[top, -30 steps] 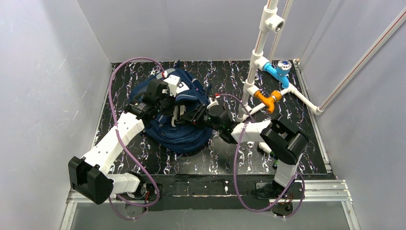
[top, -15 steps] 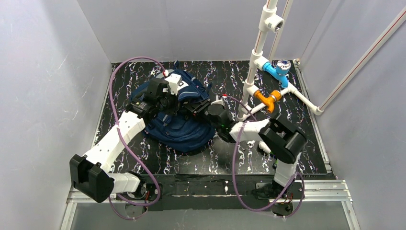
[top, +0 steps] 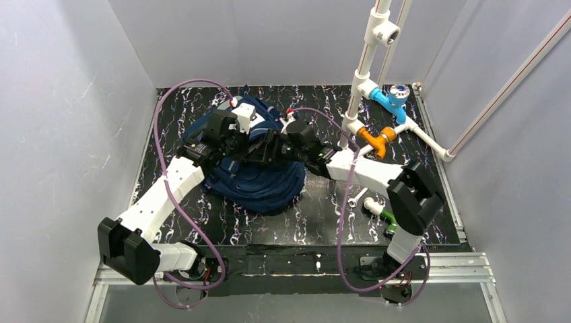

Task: Pack the student bag
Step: Adjust the stationery in the student bag.

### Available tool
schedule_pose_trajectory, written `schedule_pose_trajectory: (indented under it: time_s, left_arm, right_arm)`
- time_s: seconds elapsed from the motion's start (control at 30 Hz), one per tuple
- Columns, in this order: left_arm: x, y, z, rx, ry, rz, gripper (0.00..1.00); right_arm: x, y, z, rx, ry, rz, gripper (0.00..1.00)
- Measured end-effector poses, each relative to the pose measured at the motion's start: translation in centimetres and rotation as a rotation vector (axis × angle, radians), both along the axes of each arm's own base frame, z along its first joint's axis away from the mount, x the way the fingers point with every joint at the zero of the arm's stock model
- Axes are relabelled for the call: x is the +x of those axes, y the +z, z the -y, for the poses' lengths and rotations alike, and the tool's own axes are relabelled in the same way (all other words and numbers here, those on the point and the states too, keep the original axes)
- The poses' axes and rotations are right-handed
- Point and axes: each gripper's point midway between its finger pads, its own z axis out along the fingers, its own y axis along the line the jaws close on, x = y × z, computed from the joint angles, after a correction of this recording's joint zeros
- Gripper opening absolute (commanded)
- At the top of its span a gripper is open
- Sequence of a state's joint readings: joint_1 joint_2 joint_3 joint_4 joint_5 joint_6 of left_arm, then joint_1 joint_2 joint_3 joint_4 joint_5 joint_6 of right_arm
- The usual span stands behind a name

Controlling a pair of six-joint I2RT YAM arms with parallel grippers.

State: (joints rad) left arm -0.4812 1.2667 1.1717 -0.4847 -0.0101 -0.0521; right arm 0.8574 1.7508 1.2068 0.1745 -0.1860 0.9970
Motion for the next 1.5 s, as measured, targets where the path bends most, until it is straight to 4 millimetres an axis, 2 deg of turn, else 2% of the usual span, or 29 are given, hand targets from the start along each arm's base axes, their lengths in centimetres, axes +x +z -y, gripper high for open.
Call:
schedule_pose_trajectory:
  time_s: [0.07, 0.2, 0.33, 0.43, 0.53, 0.6, 0.73, 0.83, 1.03, 1.1, 1.23, 1.3, 1.33, 1.4, 1.5]
  left_arm:
    - [-0.1, 0.0, 0.0, 0.000, -0.001, -0.003, 0.00]
    - [-0.1, 0.0, 0.0, -0.001, -0.002, -0.004, 0.00]
    - [-0.1, 0.0, 0.1, -0.005, -0.005, -0.006, 0.00]
    - [-0.2, -0.1, 0.2, -0.009, -0.005, -0.009, 0.00]
    - [-0.3, -0.1, 0.3, -0.016, -0.006, -0.015, 0.00]
    - [-0.2, -0.3, 0.1, -0.015, 0.002, -0.018, 0.00]
    - [-0.1, -0.5, -0.1, -0.022, 0.022, -0.028, 0.00]
    - [-0.2, -0.8, 0.1, -0.040, 0.032, -0.041, 0.00]
    - [-0.7, -1.4, 0.9, -0.104, 0.052, -0.084, 0.00]
    - [-0.9, -1.8, 1.3, -0.124, 0.051, -0.106, 0.10]
    - [-1.5, -2.6, 2.5, -0.169, 0.027, -0.168, 0.47]
    - [-2.3, -2.7, 3.4, -0.208, -0.001, -0.210, 0.60]
    - [-2.8, -2.7, 3.9, -0.236, -0.011, -0.240, 0.64]
    - [-3.7, -2.4, 4.5, -0.292, -0.027, -0.285, 0.80]
    - [-5.1, -1.9, 4.0, -0.382, 0.002, -0.339, 0.84]
  right_arm:
    - [0.0, 0.8, 1.2, -0.029, 0.009, 0.036, 0.56]
    - [1.0, 2.0, 2.9, -0.066, 0.024, 0.116, 0.39]
    - [1.7, 1.3, 2.9, -0.092, 0.036, 0.128, 0.31]
    - [2.3, -0.5, 2.2, -0.113, 0.044, 0.110, 0.26]
    - [2.7, -3.4, 1.8, -0.161, 0.039, 0.089, 0.26]
    - [2.7, -4.3, 1.3, -0.172, 0.049, 0.089, 0.28]
    - [3.1, -3.7, 0.4, -0.158, 0.048, 0.121, 0.41]
    - [3.6, -3.2, 0.4, -0.150, 0.047, 0.152, 0.43]
    - [3.5, -3.0, 2.0, -0.185, 0.086, 0.158, 0.54]
    - [2.7, -2.8, 3.4, -0.244, 0.113, 0.162, 0.58]
    - [1.0, -1.2, 6.4, -0.350, 0.152, 0.204, 0.69]
    - [0.1, 0.3, 8.1, -0.397, 0.159, 0.252, 0.73]
    - [-0.1, 0.7, 8.7, -0.421, 0.157, 0.273, 0.74]
    - [-0.6, 1.4, 10.0, -0.498, 0.139, 0.328, 0.74]
    - [-1.9, 1.7, 10.5, -0.567, 0.141, 0.374, 0.71]
